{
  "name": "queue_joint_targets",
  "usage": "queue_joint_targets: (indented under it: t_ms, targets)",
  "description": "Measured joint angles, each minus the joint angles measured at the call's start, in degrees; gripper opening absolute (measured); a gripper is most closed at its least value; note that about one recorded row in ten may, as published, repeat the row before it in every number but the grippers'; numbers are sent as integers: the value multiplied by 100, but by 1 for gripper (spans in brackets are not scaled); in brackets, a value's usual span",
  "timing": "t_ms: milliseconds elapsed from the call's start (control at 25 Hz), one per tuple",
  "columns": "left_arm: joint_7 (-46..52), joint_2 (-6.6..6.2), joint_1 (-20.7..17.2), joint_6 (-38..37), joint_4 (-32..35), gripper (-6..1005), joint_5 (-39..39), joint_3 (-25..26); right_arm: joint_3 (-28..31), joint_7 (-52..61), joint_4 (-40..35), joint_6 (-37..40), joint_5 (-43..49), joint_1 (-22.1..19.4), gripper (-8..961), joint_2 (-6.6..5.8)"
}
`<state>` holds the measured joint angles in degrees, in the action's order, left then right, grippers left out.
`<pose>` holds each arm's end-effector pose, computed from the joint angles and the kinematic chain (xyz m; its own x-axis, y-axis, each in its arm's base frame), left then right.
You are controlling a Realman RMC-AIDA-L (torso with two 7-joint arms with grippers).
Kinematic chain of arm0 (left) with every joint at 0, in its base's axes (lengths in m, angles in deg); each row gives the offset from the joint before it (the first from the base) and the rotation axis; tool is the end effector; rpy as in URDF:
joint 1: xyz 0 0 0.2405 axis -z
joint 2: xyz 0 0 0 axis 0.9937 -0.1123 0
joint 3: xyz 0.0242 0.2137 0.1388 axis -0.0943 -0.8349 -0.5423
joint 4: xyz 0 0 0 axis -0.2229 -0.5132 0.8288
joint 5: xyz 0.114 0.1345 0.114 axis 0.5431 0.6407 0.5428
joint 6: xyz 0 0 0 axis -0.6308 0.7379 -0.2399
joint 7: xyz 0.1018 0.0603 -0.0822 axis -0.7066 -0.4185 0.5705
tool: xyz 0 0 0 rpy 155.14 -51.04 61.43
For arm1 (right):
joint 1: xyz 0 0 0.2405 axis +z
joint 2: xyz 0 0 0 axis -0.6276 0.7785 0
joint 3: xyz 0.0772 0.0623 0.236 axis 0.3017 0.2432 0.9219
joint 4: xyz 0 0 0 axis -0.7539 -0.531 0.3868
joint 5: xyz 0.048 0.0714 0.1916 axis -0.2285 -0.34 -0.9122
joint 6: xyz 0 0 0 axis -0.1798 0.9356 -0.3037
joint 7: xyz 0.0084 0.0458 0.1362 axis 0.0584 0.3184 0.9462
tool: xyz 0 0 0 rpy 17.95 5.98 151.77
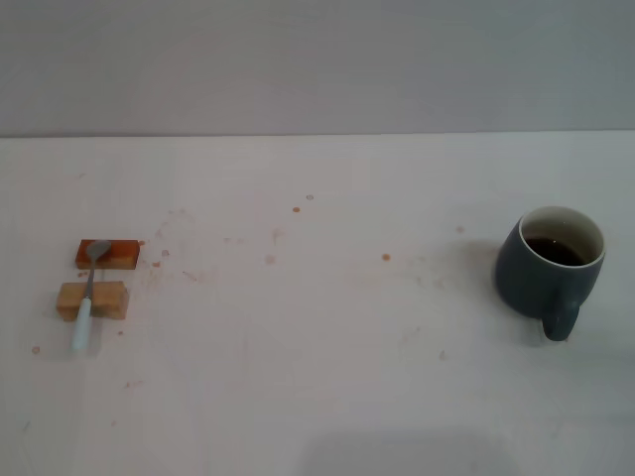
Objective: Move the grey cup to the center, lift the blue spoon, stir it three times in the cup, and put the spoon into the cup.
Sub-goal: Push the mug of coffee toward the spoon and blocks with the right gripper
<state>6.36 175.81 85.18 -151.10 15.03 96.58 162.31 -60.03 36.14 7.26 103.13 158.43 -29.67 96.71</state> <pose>-0.4001 0.2003 0.0420 0.7554 -0.1235 0.6436 0.6553 0.1520 -0.7400 0.3613 0.2181 0.0234 0.7408 0.2664 -0.6166 -0.6698 0.2238 -0.7080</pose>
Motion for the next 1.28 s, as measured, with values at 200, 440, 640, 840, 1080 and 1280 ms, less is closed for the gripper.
queue_joint_targets:
  t_ms: [200,440,640,840,1080,1280]
  targets:
    - [0,0,-3,-2,0,824,0,7,-2,-12,0,-5,12,38,-1,3]
    - [0,-6,-5,19,0,821,0,8,-11,-14,7,-20,16,44,-1,4]
    - [1,-9,-16,14,0,818,0,8,-14,-17,-12,-135,10,53,-1,2]
    - [2,-9,23,38,48,816,0,8,72,-18,-125,-389,-72,77,-1,-18]
    - [2,-9,45,46,73,813,0,-21,233,-10,-366,-1095,-398,344,-2,-28]
    - [2,-9,35,48,100,810,0,-24,271,8,-825,-2181,-609,947,-2,-35]
